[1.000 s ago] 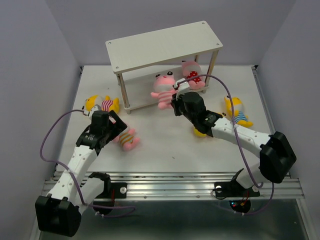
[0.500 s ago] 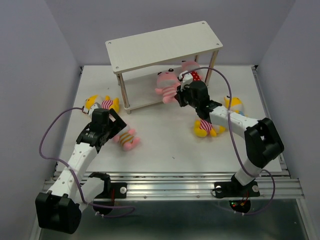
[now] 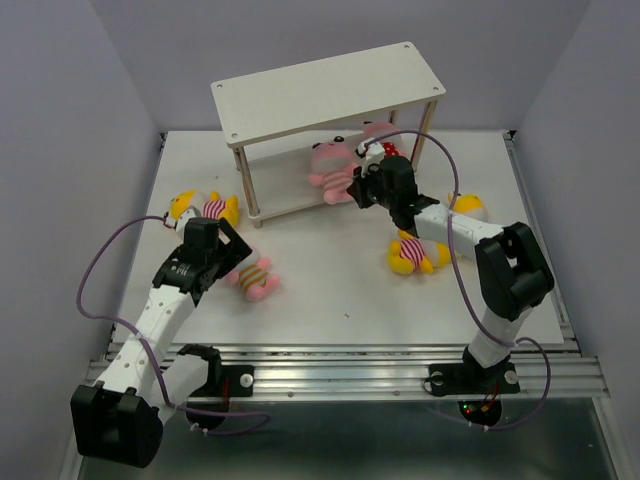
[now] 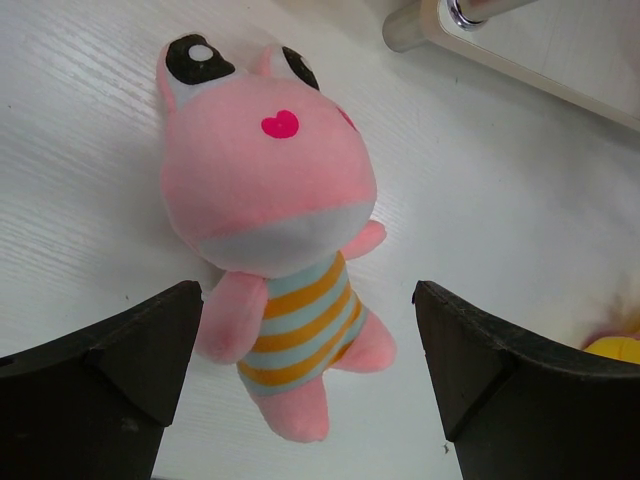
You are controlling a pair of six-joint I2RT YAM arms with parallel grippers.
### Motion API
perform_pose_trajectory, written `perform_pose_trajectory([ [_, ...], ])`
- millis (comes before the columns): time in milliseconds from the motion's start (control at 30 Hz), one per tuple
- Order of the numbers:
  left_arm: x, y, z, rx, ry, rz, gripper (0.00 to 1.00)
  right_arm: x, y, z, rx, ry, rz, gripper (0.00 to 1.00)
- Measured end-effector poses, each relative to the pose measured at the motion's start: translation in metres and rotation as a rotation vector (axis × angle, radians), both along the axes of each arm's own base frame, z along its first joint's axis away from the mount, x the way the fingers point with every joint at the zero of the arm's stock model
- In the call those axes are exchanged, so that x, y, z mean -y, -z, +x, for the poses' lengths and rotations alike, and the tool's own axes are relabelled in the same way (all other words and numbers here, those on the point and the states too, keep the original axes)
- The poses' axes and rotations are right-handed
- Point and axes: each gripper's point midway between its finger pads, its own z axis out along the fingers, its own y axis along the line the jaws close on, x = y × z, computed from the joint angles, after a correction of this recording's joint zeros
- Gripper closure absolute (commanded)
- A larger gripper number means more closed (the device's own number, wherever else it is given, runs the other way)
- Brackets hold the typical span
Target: Place and organize the stuffed toys onto the shelf
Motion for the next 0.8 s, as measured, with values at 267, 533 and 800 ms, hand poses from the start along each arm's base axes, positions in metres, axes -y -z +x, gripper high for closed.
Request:
perform_pose_trajectory([
  [267, -0.001, 0.0, 0.0, 0.0, -0.003, 0.004, 0.01, 0.004, 0.003, 0.01, -0.006, 0.011, 0.019, 0.96],
  [533, -0.003, 0.0, 0.0, 0.001, -0.008, 0.011, 0.01, 0.004, 0.003, 0.018, -0.016, -0.001, 0.045, 0.94],
  [800, -0.006, -0.002, 0.0, -0.001, -0.017, 0.026, 0.01, 0.0, 0.011, 0.015, -0.038, -0.029, 0.047, 0.91],
])
